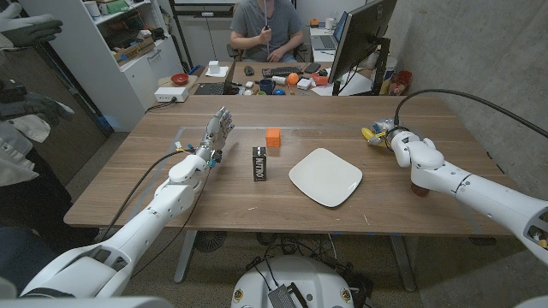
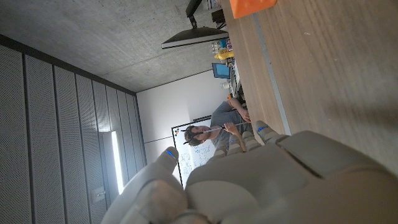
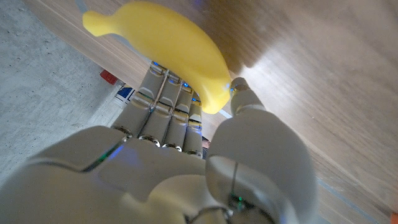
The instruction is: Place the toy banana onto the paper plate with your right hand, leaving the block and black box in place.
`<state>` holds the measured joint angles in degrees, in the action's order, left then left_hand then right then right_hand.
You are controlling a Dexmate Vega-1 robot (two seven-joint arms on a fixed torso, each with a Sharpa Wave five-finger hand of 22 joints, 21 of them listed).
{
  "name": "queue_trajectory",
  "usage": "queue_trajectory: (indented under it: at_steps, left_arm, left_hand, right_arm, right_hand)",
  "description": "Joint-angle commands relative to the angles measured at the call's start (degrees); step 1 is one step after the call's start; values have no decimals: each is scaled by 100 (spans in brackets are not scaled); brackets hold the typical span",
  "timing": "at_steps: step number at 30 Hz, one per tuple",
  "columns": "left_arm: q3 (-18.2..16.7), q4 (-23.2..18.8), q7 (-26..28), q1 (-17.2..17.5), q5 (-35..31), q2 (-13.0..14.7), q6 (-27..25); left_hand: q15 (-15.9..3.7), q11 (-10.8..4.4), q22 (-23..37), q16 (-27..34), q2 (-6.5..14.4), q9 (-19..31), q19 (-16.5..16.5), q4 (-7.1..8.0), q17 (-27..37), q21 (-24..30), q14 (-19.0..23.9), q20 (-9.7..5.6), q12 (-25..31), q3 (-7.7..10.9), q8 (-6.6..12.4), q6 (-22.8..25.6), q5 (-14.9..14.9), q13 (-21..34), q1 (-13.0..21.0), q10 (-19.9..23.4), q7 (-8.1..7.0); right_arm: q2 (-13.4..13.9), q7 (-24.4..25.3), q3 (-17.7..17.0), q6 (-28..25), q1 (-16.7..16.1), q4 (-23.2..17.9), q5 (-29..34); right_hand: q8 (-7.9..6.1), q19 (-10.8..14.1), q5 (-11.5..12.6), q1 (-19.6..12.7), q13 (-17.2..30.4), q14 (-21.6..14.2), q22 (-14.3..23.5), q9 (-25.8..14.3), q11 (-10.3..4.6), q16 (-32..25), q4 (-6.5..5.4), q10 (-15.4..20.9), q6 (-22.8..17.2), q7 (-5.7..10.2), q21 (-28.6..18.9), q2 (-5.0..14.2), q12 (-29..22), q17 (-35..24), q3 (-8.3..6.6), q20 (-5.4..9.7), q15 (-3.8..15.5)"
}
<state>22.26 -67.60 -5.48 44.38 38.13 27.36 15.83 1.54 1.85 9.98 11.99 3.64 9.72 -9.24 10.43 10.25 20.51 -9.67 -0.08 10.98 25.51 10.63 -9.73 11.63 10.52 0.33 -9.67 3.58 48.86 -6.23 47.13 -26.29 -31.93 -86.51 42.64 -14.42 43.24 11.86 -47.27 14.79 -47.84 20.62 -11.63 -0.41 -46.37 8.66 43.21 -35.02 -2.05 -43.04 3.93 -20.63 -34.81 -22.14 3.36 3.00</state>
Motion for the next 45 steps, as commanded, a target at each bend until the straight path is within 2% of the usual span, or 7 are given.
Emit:
queue_trajectory:
  at_steps: [1,14,25,30,38,45]
  left_arm:
    - [1,77,-47,-33,25,-24,10]
    - [-11,159,-94,-70,33,-46,69]
    - [4,255,-161,-146,30,-79,95]
    - [15,288,-178,-162,20,-92,109]
    - [39,278,-236,-160,28,-98,96]
    - [54,257,-283,-158,23,-87,100]
  left_hand:
    - [42,36,34,-30,546,30,24,0,26,-19,-607,-8,0,-25,-20,-18,39,13,41,-278,36]
    - [43,37,34,-33,547,30,30,0,26,-36,-610,-6,0,-28,-20,-15,40,13,41,-278,46]
    - [44,36,35,-33,548,30,39,0,25,-50,-608,-7,-2,-31,-20,-15,40,13,41,-283,47]
    - [46,37,35,-33,548,30,44,0,25,-55,-604,-8,1,-33,-20,-14,41,13,41,-277,45]
    - [44,31,35,-34,549,30,49,-1,25,-66,-605,-7,0,-35,-20,-13,41,13,42,-278,45]
    - [45,29,36,-36,549,30,51,-1,25,-76,-606,-8,-1,-37,-20,-14,41,13,42,-281,43]
  right_arm:
    - [33,232,-161,36,-28,-222,-87]
    - [54,288,-236,87,48,-303,1]
    - [199,346,-358,71,-61,-590,77]
    - [321,374,-463,162,-182,-794,51]
    - [649,397,-690,90,-574,-1317,100]
    - [781,353,-841,49,-804,-1571,134]
  right_hand:
    - [-14,-5,-1,-721,20,-274,24,-6,7,-17,-91,-3,-378,328,-40,702,-49,11,-17,0,857]
    - [4,-20,-6,-694,44,-288,57,-8,16,-24,-152,28,-408,319,-109,701,-69,30,2,2,873]
    - [30,-84,-5,-664,73,-222,86,-8,16,32,-228,36,-436,322,-175,720,-81,80,1,-14,854]
    - [31,-107,-3,-654,75,-222,88,-7,13,54,-251,52,-470,324,-194,713,-86,107,-3,-21,876]
    - [41,-122,-1,-649,75,-236,89,-5,9,72,-268,78,-491,326,-224,697,-94,136,-7,-20,890]
    - [51,-157,2,-658,76,-242,59,-3,10,83,-273,85,-515,323,-229,689,-94,158,-14,-27,893]
